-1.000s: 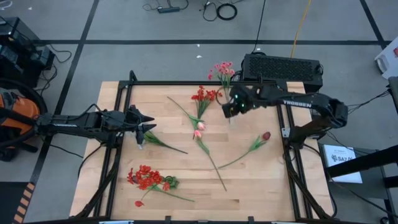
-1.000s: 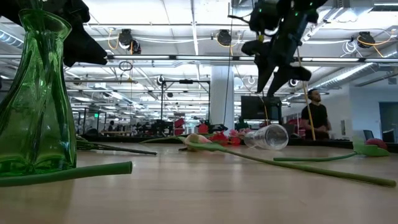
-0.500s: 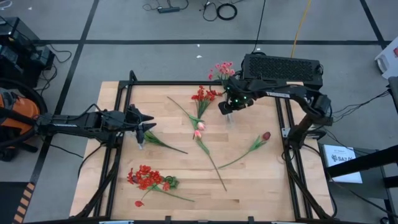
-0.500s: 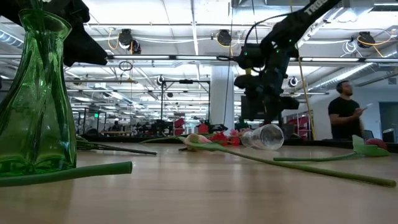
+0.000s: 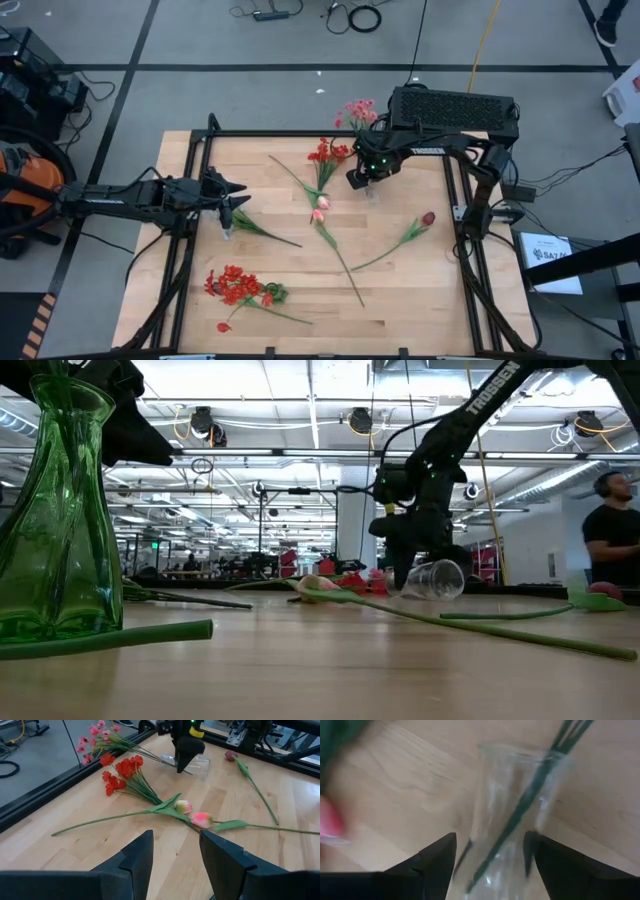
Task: Sort flowers into vase by color
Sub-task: Adjust the transparent vase
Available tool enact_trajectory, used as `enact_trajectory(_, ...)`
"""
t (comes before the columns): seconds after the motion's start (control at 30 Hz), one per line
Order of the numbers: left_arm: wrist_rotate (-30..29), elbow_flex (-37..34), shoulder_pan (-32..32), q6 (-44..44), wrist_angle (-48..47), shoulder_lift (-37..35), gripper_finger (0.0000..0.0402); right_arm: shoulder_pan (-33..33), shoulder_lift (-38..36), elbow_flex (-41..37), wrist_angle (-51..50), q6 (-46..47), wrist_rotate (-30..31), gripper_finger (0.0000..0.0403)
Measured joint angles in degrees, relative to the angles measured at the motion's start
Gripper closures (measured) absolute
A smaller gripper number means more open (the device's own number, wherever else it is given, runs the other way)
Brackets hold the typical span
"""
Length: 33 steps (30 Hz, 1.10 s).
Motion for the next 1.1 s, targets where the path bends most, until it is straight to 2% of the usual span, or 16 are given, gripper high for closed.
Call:
enact_trajectory(0.1,0.0,0.0,0.0,0.0,0.0,0.0,0.0233,0.2,1.3,0.2,-0.7,0.0,0.0,0.0168)
enact_trajectory(0.27,0.0,0.0,0.0,0.0,0.0,0.0,0.0233,2.5,1.7,0.3,-3.4,-0.7,1.4,0.023)
enact_trajectory(0.63,-0.1,0.0,0.0,0.0,0.0,0.0,0.0233,7.6,1.6,0.1,-5.6,2.2,1.1,0.0232)
enact_trajectory(1.1,-0.1,0.0,0.0,0.5,-0.1,0.0,0.0233,18.1,0.7,0.0,-9.4,8.5,0.0,0.0232)
